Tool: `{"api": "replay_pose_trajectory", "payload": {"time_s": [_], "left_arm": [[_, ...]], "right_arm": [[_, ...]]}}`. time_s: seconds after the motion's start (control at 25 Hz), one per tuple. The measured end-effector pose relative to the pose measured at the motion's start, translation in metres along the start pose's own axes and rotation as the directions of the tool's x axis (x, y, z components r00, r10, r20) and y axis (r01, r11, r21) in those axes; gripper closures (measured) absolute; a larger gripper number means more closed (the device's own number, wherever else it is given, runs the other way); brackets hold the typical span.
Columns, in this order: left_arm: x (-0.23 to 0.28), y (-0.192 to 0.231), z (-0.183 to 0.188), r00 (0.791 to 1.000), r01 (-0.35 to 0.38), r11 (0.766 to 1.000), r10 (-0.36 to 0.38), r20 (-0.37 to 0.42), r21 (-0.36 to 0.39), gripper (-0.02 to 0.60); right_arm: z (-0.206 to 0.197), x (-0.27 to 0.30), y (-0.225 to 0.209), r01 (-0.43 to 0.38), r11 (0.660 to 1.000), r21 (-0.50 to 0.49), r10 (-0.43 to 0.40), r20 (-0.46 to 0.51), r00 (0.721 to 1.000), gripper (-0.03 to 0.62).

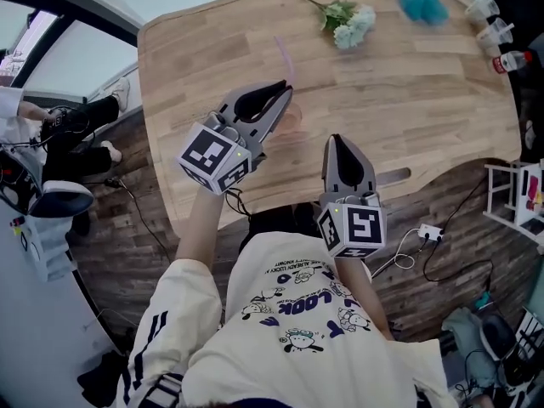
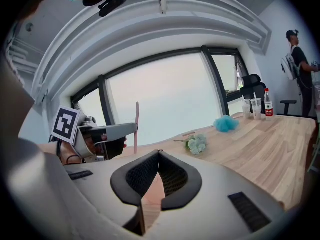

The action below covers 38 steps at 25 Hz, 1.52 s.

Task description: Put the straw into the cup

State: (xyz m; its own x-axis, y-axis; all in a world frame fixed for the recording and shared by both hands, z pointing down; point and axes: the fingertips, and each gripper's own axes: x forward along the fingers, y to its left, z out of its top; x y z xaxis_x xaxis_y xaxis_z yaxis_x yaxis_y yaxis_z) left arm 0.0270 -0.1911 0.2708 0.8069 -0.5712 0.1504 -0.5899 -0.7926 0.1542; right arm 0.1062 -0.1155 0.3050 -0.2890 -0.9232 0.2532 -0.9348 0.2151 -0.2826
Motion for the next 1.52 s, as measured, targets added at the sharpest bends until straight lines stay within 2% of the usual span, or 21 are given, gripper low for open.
{"api": "replay_pose_trajectory", "payload": {"time_s": [0.32,0.64,0.84,0.92,1.28,1.52], "left_arm": [[0.001,0.012,-0.025,0.995,-0.089,0.995,0.091,0.03,-0.044,0.518],[0.002,0.023,-0.047,0.988,-0.142,0.985,0.147,0.05,-0.093,0.517],[0.001,0.022,-0.063,0.988,-0.152,0.985,0.153,0.012,-0.076,0.512],[0.0,0.022,-0.064,0.988,-0.154,0.985,0.156,0.019,-0.079,0.494],[-0.009,0.031,-0.065,0.981,-0.184,0.976,0.19,0.041,-0.118,0.492],[-0.023,0.031,-0.059,0.978,-0.199,0.974,0.205,0.046,-0.107,0.492]], "right_arm": [[-0.009,-0.003,0.0,-0.006,1.0,-0.006,0.006,-0.025,1.0,0.595],[-0.02,-0.003,0.005,-0.019,1.0,-0.009,0.018,-0.056,0.998,0.595],[-0.032,-0.001,0.009,-0.031,0.999,-0.011,0.03,-0.097,0.995,0.595],[-0.036,-0.001,0.012,-0.037,0.999,-0.013,0.036,-0.108,0.994,0.595],[-0.044,0.001,0.013,-0.044,0.999,-0.022,0.041,-0.132,0.99,0.595],[-0.039,0.004,0.019,-0.053,0.998,-0.032,0.049,-0.113,0.992,0.595]]}}
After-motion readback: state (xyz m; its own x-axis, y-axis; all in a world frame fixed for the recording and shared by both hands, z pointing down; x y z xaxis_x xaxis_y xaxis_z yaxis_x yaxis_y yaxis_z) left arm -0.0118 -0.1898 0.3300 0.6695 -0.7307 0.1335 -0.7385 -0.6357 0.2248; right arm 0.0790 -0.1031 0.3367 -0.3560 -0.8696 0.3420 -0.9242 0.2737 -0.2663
